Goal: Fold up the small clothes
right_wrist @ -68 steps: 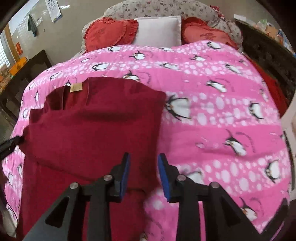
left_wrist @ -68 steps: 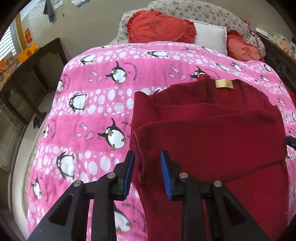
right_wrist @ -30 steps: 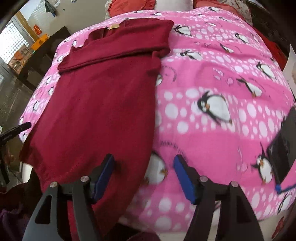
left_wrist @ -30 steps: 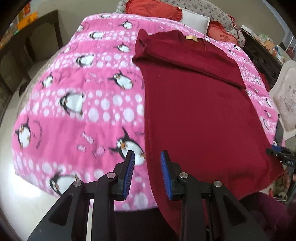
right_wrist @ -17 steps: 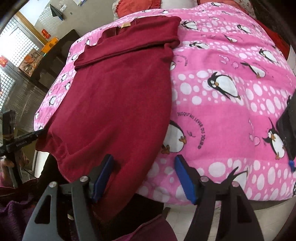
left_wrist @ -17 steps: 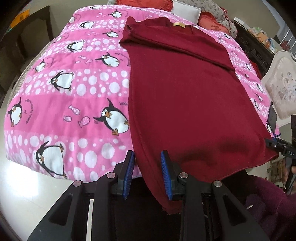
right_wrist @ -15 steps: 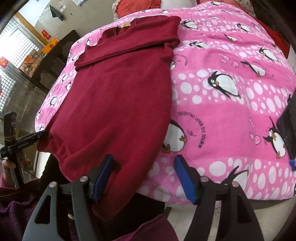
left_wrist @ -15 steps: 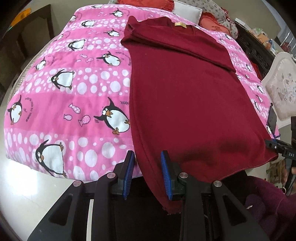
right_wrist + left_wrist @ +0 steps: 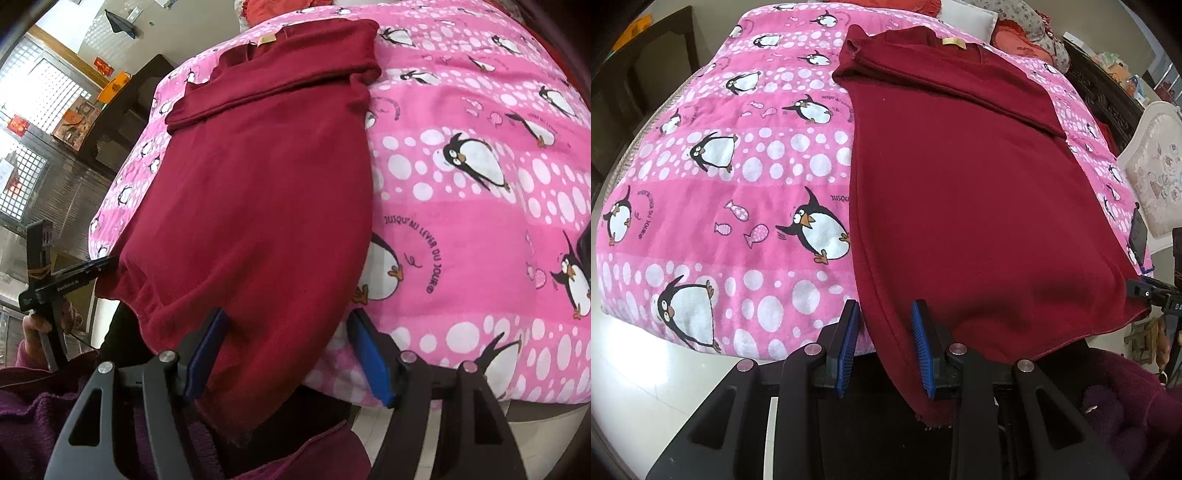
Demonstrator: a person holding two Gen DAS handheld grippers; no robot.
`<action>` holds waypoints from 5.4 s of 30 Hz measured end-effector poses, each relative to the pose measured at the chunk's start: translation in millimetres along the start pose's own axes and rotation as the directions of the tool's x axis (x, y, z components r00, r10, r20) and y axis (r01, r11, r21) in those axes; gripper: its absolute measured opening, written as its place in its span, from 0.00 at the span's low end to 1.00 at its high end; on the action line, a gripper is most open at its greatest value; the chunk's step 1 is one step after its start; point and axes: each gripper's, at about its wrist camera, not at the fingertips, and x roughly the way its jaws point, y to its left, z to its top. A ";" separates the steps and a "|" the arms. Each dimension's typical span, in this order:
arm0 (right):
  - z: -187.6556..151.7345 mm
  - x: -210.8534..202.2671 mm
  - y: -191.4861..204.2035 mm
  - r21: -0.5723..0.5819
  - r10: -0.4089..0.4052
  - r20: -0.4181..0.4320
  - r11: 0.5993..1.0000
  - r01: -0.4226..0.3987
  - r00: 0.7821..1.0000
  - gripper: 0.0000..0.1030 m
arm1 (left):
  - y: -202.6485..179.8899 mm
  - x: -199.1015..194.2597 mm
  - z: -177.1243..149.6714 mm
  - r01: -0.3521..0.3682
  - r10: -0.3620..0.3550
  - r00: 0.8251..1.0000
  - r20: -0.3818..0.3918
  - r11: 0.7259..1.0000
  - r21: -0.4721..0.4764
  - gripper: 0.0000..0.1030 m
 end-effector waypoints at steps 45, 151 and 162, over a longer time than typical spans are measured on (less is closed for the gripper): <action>259.8 -3.9 -30.9 0.098 0.102 0.339 0.985 -0.143 0.935 0.09 | 23.6 2.2 247.2 0.115 -0.068 0.953 0.295 0.983 -0.144 0.00; 301.8 87.1 68.1 -0.189 -0.062 0.252 0.976 0.112 0.966 0.39 | 9.2 63.9 249.5 -0.048 0.070 0.970 0.231 0.994 -0.097 0.03; 371.4 193.3 91.2 -0.170 -0.106 0.252 0.974 0.152 0.962 0.37 | 31.1 102.3 276.0 -0.135 0.167 0.968 0.185 0.975 -0.174 0.13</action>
